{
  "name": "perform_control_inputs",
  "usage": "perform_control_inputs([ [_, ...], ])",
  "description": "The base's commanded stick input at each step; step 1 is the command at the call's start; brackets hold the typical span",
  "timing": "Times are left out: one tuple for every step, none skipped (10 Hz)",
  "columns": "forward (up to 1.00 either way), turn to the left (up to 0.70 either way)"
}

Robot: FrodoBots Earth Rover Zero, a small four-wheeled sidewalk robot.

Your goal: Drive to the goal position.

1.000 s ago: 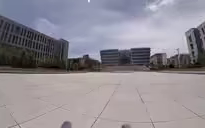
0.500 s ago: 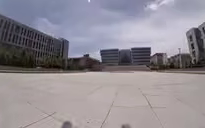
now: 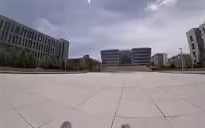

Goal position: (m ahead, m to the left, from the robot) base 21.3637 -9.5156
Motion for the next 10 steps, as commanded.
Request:
perform_control_inputs([
  [0.70, -0.01],
  [0.70, -0.09],
  [0.70, -0.32],
  [0.70, -0.34],
  [0.70, -0.24],
  [0.70, -0.07],
  [0.70, 0.00],
  [0.70, 0.00],
  [0.70, 0.00],
  [0.70, 0.00],
])
